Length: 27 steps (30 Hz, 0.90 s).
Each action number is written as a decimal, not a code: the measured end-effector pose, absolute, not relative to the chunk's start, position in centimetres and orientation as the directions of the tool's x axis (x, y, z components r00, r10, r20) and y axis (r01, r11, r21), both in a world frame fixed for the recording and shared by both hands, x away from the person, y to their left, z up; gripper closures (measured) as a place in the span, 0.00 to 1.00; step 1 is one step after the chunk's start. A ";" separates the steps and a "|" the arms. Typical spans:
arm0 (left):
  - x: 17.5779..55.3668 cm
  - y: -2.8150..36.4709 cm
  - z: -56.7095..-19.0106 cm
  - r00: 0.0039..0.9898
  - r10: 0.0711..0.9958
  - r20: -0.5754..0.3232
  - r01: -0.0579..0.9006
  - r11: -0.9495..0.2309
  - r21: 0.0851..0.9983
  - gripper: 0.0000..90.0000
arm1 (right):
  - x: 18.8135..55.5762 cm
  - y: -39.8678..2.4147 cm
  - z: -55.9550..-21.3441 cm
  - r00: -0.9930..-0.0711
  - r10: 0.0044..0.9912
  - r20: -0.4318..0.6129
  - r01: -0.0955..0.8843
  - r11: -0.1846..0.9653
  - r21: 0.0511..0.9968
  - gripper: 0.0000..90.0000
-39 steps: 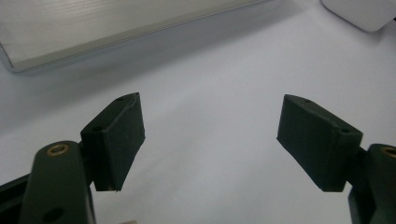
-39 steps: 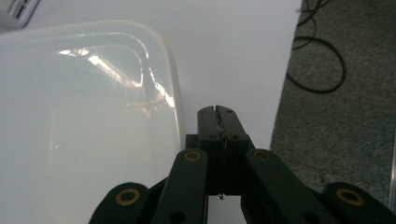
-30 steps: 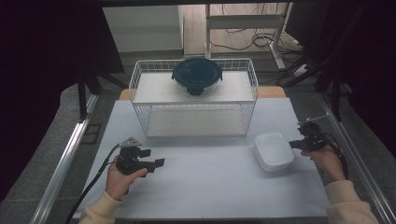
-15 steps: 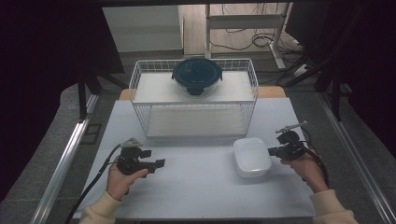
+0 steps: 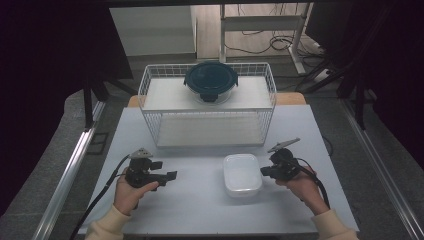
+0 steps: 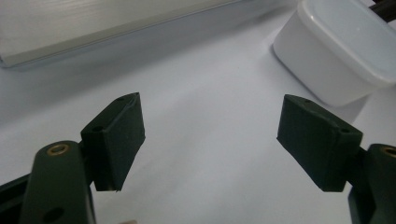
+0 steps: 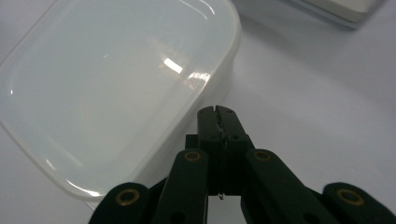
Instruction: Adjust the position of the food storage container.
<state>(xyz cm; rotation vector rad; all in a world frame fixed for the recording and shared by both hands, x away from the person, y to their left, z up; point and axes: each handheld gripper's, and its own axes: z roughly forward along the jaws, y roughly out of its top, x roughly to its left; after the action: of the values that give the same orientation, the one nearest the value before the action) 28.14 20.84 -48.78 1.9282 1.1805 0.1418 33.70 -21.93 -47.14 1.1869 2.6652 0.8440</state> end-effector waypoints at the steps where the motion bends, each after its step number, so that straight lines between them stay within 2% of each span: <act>1: 28.1 20.9 -48.7 0.545 0.777 -0.313 0.678 -0.190 0.710 0.25 | 33.6 -21.6 -47.2 -0.695 0.708 0.126 0.651 0.546 0.527 0.99; 5: 28.1 21.3 -48.8 0.534 0.773 -0.342 0.689 -0.163 0.707 0.25 | 33.3 -20.1 -47.5 -0.719 0.682 0.132 0.632 0.564 0.532 0.99; 20: 27.7 21.5 -48.5 0.530 0.775 -0.343 0.684 -0.152 0.714 0.25 | 32.7 -15.1 -48.1 -0.783 0.604 0.148 0.566 0.595 0.570 0.99; 24: 27.6 21.5 -48.5 0.533 0.773 -0.344 0.681 -0.150 0.716 0.25 | 32.4 -15.0 -48.1 -0.787 0.606 0.120 0.551 0.601 0.579 0.99; 27: 27.5 21.5 -48.4 0.535 0.770 -0.347 0.680 -0.148 0.718 0.25 | 32.3 -16.0 -47.4 -0.774 0.619 0.135 0.556 0.561 0.614 0.99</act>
<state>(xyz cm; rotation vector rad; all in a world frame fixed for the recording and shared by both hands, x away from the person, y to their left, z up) 27.49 21.46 -48.42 1.8756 1.1893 0.1263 32.29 -15.99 -47.38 1.0153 2.6900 1.0060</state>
